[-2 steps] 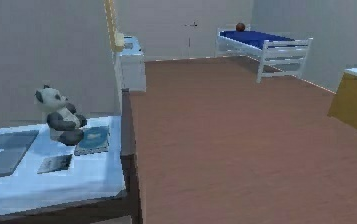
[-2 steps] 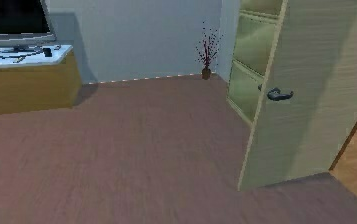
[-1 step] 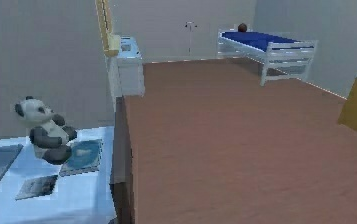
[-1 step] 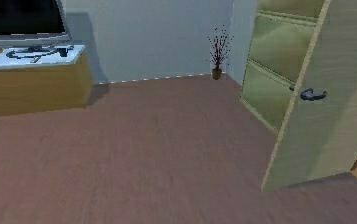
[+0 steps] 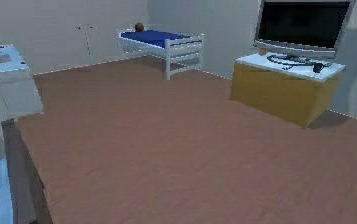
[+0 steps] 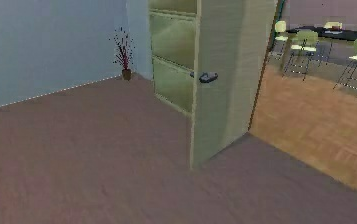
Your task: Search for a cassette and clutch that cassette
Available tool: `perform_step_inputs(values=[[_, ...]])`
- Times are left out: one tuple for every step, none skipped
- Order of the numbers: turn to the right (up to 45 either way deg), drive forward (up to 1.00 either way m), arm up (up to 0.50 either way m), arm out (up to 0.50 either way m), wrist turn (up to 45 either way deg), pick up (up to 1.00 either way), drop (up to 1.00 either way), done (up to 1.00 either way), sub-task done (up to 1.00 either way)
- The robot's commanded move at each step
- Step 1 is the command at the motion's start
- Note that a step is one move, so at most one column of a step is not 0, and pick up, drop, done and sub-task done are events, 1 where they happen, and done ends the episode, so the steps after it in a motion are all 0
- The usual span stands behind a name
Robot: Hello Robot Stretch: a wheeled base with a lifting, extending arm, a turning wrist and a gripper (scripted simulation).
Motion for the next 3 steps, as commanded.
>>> perform_step_inputs(values=[[0.0, 0.60, 0.00, 0.00, 0.0, 0.00, 0.00, 0.00, 0.00], [27.0, 0.00, 0.00, 0.00, 0.0, 0.00, 0.00, 0.00, 0.00], [0.0, 0.05, 0.00, 0.00, 0.0, 0.00, 0.00, 0.00, 0.00]])
